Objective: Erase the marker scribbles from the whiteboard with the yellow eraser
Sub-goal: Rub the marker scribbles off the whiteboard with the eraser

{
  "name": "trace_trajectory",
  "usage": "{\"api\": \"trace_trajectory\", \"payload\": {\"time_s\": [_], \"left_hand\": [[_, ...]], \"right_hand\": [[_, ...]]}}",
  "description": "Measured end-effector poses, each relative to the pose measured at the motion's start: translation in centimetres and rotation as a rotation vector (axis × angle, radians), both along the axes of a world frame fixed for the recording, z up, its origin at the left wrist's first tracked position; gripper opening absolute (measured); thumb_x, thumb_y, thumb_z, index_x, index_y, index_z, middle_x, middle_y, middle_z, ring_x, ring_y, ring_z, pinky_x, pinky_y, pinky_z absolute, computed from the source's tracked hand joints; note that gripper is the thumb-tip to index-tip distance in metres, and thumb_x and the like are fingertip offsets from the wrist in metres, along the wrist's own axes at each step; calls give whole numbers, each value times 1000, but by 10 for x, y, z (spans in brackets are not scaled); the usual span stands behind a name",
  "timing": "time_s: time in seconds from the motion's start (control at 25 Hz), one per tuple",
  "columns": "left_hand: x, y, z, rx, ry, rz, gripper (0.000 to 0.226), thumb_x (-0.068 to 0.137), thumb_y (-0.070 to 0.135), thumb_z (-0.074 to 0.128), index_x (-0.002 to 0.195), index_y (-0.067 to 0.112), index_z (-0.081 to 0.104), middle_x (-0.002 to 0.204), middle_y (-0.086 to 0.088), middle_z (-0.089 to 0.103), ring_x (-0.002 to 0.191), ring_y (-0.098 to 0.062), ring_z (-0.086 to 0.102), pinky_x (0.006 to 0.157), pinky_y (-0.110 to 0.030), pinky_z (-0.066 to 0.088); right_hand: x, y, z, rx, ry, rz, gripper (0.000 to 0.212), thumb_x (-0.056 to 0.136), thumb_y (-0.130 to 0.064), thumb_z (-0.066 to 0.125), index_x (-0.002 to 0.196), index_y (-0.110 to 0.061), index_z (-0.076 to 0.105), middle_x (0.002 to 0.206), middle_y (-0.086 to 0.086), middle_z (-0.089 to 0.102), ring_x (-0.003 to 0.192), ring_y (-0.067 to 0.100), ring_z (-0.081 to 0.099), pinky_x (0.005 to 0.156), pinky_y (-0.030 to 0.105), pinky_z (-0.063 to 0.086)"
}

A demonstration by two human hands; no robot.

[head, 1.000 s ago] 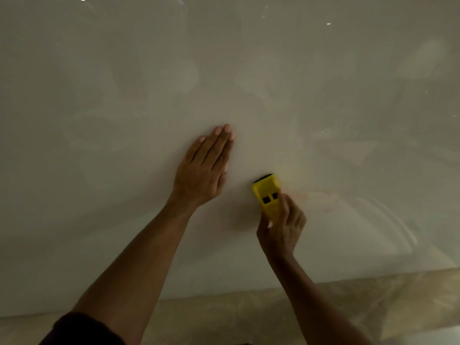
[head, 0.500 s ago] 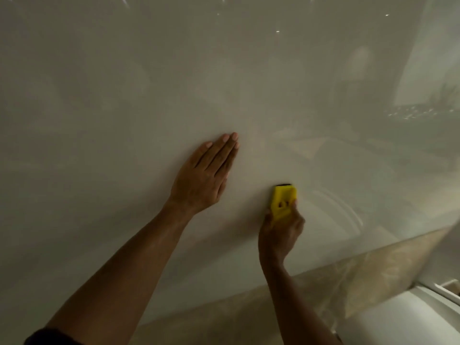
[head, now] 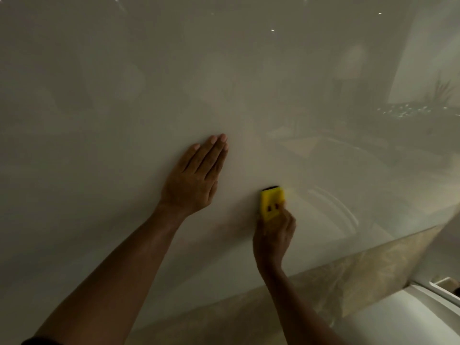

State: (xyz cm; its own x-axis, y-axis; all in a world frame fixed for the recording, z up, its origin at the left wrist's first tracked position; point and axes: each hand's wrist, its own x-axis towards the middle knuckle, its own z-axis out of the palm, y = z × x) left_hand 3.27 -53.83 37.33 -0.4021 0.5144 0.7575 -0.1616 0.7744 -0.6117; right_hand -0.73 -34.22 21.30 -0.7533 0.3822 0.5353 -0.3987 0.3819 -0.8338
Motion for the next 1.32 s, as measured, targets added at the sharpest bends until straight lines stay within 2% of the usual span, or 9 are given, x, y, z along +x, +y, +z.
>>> {"api": "trace_trajectory", "payload": {"time_s": [0.08,0.2,0.36,0.52,0.68,0.84,1.04,1.16,1.32], "left_hand": [[0,0,2,4,-5,-5,65,106,25,35,167,2,29,174,-14,28,162,-28,24,134,-42,12],[0,1,1,5,-12,-23,64,107,25,32,167,3,29,174,-14,29,162,-27,24,134,-42,12],[1,1,2,7,-8,-19,64,107,24,34,167,2,30,174,-14,26,162,-27,24,134,-41,12],[1,2,1,15,-15,-15,67,104,24,40,167,2,30,173,-14,32,161,-27,28,134,-41,12],[2,2,1,6,-3,3,66,105,25,39,166,3,31,173,-14,32,161,-27,30,134,-41,12],[4,5,2,20,-18,15,64,105,24,35,166,3,32,172,-14,35,160,-27,32,134,-41,13],[6,6,2,30,-38,18,65,104,24,37,165,3,34,171,-14,36,159,-28,35,132,-42,21],[6,8,4,30,-16,16,65,103,23,38,165,3,35,170,-14,38,159,-28,36,132,-43,22],[6,8,3,13,-22,47,65,104,25,35,166,2,32,171,-15,35,160,-28,32,133,-43,19]], "right_hand": [[-14,5,-13,138,77,57,48,88,-21,68,129,5,62,119,24,62,113,39,54,94,46,43],[-19,1,-2,-286,-168,-39,65,90,-27,68,146,0,50,123,28,57,117,47,52,100,54,44],[-16,11,-10,213,214,42,54,89,-21,69,135,5,58,126,27,61,116,40,54,99,45,41],[-38,20,3,-408,-129,-73,82,88,-51,57,149,2,47,133,27,56,128,43,50,111,51,38],[-14,4,-11,118,192,68,65,93,-36,60,145,-1,46,129,28,56,119,38,47,103,44,37],[-28,10,-8,-178,-18,-50,72,93,-34,64,154,-7,38,132,28,53,123,40,45,107,56,41],[-35,32,-17,243,249,61,57,88,-29,64,135,2,58,126,26,62,117,41,55,101,50,44],[-60,41,-13,-300,-141,-90,72,86,-37,62,145,1,51,131,29,58,126,47,53,108,58,42],[-14,10,-35,203,202,68,60,92,-31,59,141,3,50,128,30,58,118,42,50,103,48,37]]}}
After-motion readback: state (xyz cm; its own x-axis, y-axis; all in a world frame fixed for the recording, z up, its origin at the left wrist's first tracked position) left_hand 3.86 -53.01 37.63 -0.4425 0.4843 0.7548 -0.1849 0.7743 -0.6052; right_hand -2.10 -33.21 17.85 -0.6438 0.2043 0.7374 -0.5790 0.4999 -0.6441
